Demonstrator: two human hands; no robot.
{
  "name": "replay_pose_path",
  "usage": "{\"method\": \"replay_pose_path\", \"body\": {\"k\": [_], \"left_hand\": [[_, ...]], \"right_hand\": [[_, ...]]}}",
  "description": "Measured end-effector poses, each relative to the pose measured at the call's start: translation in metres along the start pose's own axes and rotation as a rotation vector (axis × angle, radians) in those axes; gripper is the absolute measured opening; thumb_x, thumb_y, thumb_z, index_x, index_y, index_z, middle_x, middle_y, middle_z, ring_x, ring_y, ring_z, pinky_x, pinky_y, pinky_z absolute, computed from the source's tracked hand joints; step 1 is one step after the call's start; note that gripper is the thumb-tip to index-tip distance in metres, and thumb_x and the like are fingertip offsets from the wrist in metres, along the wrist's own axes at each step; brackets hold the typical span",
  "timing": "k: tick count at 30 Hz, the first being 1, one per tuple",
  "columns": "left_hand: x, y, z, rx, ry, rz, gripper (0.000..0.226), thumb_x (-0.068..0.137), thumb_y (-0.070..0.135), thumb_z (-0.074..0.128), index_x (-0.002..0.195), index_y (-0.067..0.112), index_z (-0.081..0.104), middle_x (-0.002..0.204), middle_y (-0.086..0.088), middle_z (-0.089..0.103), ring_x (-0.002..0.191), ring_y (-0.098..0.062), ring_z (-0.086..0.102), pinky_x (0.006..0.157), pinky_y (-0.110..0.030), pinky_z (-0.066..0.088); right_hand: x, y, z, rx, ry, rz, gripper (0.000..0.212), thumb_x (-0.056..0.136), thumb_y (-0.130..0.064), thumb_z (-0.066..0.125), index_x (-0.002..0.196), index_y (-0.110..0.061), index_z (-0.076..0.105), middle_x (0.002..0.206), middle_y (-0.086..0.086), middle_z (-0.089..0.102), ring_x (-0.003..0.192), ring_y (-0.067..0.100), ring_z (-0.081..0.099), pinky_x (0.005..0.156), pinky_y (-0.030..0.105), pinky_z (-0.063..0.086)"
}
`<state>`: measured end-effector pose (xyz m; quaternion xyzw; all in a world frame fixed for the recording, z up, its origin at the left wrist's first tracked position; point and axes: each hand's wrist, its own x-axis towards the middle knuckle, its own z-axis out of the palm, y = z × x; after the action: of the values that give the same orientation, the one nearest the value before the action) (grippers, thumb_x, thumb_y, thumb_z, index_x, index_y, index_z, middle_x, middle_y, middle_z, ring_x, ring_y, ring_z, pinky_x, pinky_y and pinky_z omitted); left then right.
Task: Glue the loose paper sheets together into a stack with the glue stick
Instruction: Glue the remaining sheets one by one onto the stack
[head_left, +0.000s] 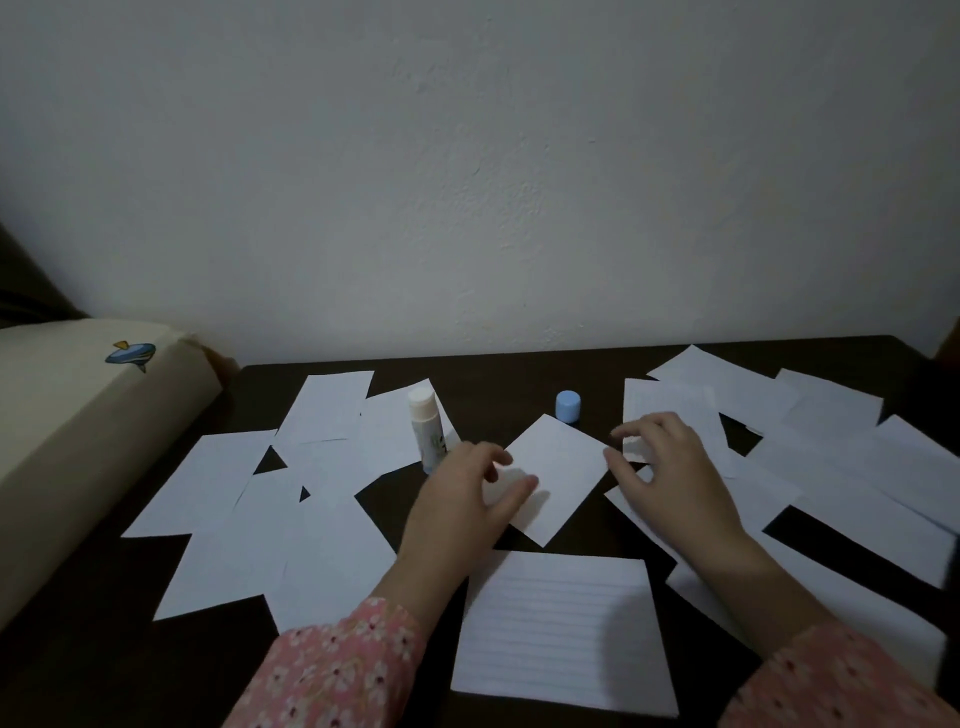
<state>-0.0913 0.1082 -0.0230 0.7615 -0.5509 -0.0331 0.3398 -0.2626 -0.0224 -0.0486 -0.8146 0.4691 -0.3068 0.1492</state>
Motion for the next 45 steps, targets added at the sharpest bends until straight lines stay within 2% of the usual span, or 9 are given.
{"method": "replay_pose_path", "body": {"k": [3,6,13,17,27,33,37,41,45], "left_hand": [[0.002,-0.004,0.017,0.152,-0.139,-0.051,0.05,0.085,0.057,0.058,0.126,0.029,0.054,0.123,0.011,0.05,0.109,-0.002,0.045,0.092,-0.019,0.042],[0.008,-0.007,0.019,0.186,-0.224,-0.097,0.052,0.086,0.054,0.06,0.128,0.025,0.056,0.13,0.007,0.046,0.117,-0.008,0.041,0.099,-0.025,0.041],[0.016,-0.02,0.005,0.219,-0.349,0.022,0.039,0.095,0.026,0.057,0.134,0.027,0.055,0.143,0.011,0.043,0.134,-0.011,0.031,0.11,-0.029,0.027],[0.014,-0.019,0.008,0.198,-0.34,0.012,0.039,0.094,0.037,0.054,0.133,0.03,0.054,0.145,0.012,0.041,0.135,-0.01,0.03,0.111,-0.033,0.027],[0.018,-0.019,0.014,0.105,-0.422,0.014,0.046,0.095,0.026,0.056,0.14,0.03,0.046,0.153,0.012,0.031,0.142,-0.01,0.023,0.117,-0.04,0.024],[0.015,-0.021,0.014,0.009,-0.367,0.0,0.042,0.096,0.029,0.055,0.137,0.032,0.048,0.152,0.014,0.03,0.141,-0.009,0.026,0.116,-0.038,0.027],[0.011,-0.003,0.003,-0.306,-0.1,-0.097,0.052,0.091,0.033,0.06,0.139,0.035,0.041,0.136,0.021,0.044,0.122,0.0,0.044,0.1,-0.026,0.042],[0.009,0.013,-0.01,-0.571,-0.013,-0.2,0.046,0.089,0.027,0.064,0.129,0.035,0.044,0.112,0.022,0.056,0.097,0.001,0.057,0.07,-0.014,0.046],[0.008,0.008,-0.009,-0.601,0.043,-0.327,0.03,0.087,0.029,0.067,0.115,0.029,0.058,0.096,0.005,0.067,0.09,-0.01,0.063,0.073,-0.022,0.05]], "right_hand": [[0.003,0.016,-0.004,-0.117,-0.031,0.122,0.045,0.092,-0.044,0.055,0.132,-0.025,0.051,0.135,0.0,0.047,0.122,0.015,0.042,0.094,0.03,0.038],[0.004,0.027,-0.003,-0.267,-0.092,0.186,0.058,0.092,-0.054,0.049,0.14,-0.021,0.044,0.137,0.004,0.047,0.125,0.019,0.042,0.102,0.035,0.036],[0.007,0.038,-0.004,-0.223,-0.063,0.153,0.041,0.091,-0.047,0.057,0.122,-0.021,0.062,0.131,0.004,0.045,0.124,0.019,0.038,0.101,0.035,0.035],[0.006,0.038,-0.006,-0.208,-0.099,0.162,0.044,0.09,-0.046,0.058,0.129,-0.026,0.055,0.142,0.003,0.043,0.133,0.021,0.034,0.107,0.04,0.03],[0.005,0.029,-0.015,0.076,0.13,0.197,0.032,0.097,-0.017,0.053,0.128,-0.012,0.059,0.116,0.006,0.066,0.1,0.016,0.062,0.09,0.035,0.054],[-0.003,0.001,-0.034,0.349,0.148,0.101,0.029,0.099,-0.02,0.049,0.126,-0.025,0.058,0.105,-0.012,0.06,0.092,0.0,0.056,0.075,0.014,0.045],[-0.017,-0.018,-0.048,0.511,-0.064,0.073,0.024,0.095,-0.037,0.05,0.117,-0.034,0.056,0.106,-0.018,0.056,0.101,0.001,0.054,0.073,0.016,0.048],[-0.024,-0.023,-0.053,0.687,-0.311,0.117,0.033,0.086,-0.051,0.048,0.113,-0.034,0.058,0.108,-0.012,0.063,0.105,0.006,0.057,0.084,0.029,0.055],[-0.021,-0.023,-0.044,0.788,-0.191,0.255,0.033,0.089,-0.033,0.062,0.12,-0.035,0.052,0.112,-0.011,0.063,0.103,0.009,0.06,0.08,0.025,0.052]]}}
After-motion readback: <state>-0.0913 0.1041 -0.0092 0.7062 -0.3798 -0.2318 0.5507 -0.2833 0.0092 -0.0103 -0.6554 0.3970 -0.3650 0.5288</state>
